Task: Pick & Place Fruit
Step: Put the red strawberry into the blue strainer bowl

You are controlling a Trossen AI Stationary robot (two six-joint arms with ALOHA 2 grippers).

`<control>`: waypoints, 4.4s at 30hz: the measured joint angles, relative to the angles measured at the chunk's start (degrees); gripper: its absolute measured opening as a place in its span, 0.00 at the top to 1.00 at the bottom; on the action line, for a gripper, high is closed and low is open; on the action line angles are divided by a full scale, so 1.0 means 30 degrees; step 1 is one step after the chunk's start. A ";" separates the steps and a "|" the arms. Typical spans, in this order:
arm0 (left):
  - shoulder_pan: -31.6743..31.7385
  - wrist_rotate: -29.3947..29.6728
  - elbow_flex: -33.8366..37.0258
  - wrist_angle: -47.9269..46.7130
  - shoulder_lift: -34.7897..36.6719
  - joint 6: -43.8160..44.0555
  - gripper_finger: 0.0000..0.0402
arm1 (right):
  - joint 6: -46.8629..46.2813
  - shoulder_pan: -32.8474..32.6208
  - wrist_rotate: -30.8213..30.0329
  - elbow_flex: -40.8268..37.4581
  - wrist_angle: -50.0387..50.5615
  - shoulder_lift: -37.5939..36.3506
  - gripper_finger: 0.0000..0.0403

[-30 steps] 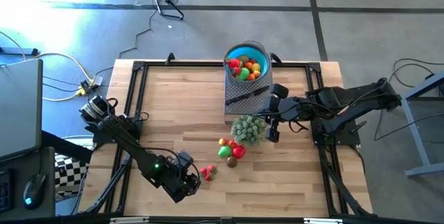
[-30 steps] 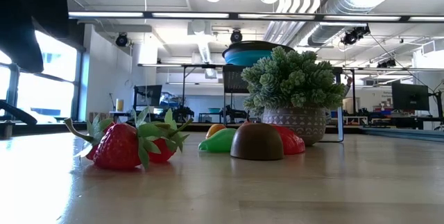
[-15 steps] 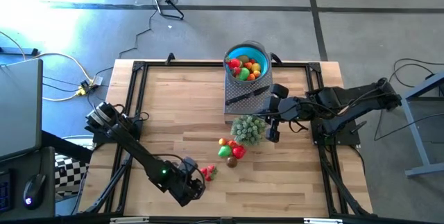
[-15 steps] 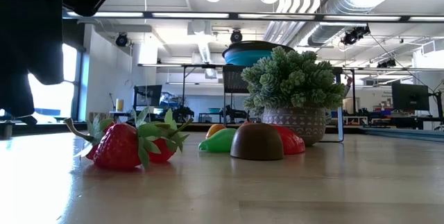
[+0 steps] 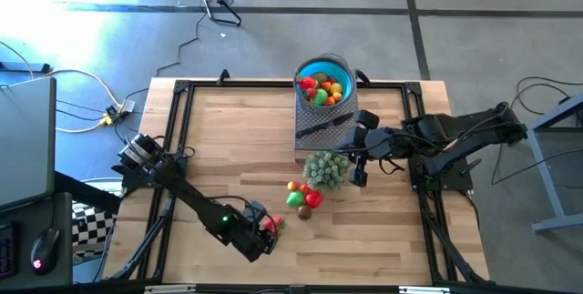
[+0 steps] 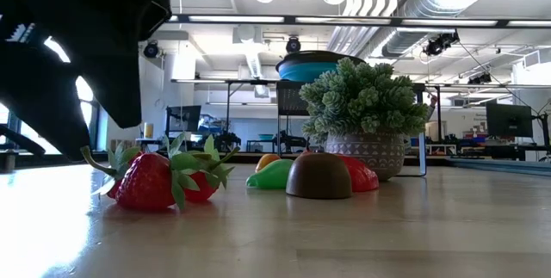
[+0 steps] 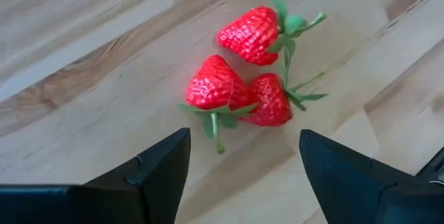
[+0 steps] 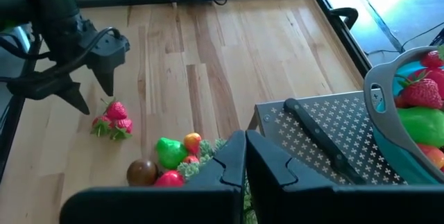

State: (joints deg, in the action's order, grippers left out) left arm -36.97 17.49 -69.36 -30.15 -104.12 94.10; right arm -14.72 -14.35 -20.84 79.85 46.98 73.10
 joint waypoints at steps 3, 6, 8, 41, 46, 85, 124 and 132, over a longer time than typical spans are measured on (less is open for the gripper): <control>0.0204 -0.0150 0.0028 0.0040 0.0000 -0.0271 0.34 | 0.0001 -0.0004 0.0000 0.0000 0.0007 0.0000 0.99; 0.0346 -0.0385 0.0036 0.0015 0.0000 -0.0404 0.34 | 0.0001 -0.0004 0.0000 0.0000 0.0044 0.0000 0.99; 0.0348 -0.0902 0.0036 0.0044 0.0000 -0.0797 0.34 | 0.0001 -0.0005 0.0000 0.0000 0.0078 0.0000 0.99; 0.0341 -0.1074 0.0058 0.0086 -0.0583 -0.0754 0.46 | 0.0001 0.0000 -0.0007 0.0000 0.0062 0.0000 0.99; 0.0341 -0.0784 0.0058 0.0080 -0.0583 -0.0642 0.61 | 0.0001 0.0000 -0.0007 0.0000 0.0066 0.0000 0.99; 0.0327 -0.0666 0.0051 -0.1021 -0.0380 -0.0255 0.99 | 0.0001 -0.0002 -0.0007 0.0000 0.0068 0.0000 0.99; 0.2574 0.2578 0.0029 -0.3435 0.6069 -0.3919 1.00 | 0.2676 0.0000 0.0087 0.0007 0.1064 -0.0007 0.99; 0.4825 0.2582 0.0029 -0.3292 0.7943 -0.6990 1.00 | 0.3491 0.0000 0.0087 0.0007 0.1122 -0.0007 0.99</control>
State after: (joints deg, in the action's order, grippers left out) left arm -22.49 25.23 -69.28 -40.03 -80.29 73.13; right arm -4.25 -14.35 -20.58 79.88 50.35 73.08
